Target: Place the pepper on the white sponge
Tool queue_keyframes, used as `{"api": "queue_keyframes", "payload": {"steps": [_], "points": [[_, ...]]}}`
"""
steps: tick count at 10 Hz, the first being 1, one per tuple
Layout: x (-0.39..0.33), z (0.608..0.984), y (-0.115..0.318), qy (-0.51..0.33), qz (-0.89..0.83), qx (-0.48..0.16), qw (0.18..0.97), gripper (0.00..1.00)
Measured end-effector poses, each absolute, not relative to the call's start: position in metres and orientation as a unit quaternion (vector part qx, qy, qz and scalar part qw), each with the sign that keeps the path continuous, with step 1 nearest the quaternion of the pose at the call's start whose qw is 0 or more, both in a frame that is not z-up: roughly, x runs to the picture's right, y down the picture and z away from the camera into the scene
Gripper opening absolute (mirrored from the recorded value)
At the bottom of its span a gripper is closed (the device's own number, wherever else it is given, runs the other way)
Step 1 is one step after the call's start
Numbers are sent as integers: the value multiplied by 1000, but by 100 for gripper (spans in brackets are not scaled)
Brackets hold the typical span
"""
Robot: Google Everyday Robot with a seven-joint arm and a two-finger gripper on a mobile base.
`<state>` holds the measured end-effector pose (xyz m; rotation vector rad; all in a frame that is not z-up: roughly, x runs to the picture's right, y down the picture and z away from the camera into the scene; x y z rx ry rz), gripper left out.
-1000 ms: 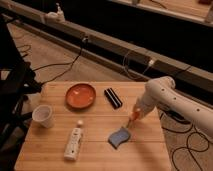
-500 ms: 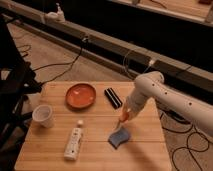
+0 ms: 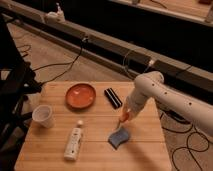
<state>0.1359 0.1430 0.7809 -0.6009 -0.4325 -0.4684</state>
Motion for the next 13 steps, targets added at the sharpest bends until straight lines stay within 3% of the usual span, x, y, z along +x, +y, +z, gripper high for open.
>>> {"api": "queue_keyframes", "payload": {"steps": [6,8,10,13], "points": [[97,754,194,-239,-215,-296,899,1],[80,750,214,-257,-206,-303,894,14],[75,753,240,-260,-199,-319,889,39],[85,764,251,-247,-191,-327,892,67]]}}
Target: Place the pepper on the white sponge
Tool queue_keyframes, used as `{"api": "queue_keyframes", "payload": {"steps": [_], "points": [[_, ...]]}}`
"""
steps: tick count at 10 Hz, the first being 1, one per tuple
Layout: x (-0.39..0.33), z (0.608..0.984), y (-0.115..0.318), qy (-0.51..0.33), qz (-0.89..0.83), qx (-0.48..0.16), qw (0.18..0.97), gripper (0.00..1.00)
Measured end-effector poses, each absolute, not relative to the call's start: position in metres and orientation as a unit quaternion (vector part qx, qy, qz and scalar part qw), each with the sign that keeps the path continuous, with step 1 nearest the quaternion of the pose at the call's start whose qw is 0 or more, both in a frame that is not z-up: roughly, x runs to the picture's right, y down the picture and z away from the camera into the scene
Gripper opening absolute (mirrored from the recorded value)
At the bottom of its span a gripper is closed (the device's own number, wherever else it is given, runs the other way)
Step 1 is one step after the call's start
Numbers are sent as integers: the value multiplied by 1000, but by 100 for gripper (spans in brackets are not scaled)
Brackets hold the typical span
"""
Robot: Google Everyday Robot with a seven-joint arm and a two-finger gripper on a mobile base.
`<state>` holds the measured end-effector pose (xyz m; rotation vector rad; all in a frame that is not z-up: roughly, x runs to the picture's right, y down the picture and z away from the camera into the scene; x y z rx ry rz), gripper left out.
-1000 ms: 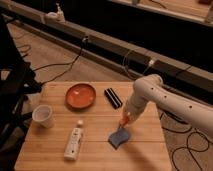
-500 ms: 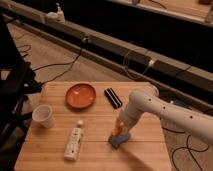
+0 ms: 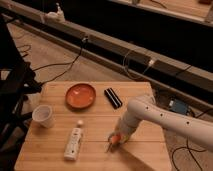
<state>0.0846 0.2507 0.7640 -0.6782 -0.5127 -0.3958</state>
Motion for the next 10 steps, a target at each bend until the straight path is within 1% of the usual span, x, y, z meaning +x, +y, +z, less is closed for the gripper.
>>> {"api": "queue_keyframes", "payload": {"steps": [1,2,7,10], "points": [[87,767,251,-243,-188,-327,894,77],[87,769,249,-242,-186,-326,895,80],[86,766,229,-235,-193,-305,902,80],[106,758,212,-217,-185,-295,912,80]]}}
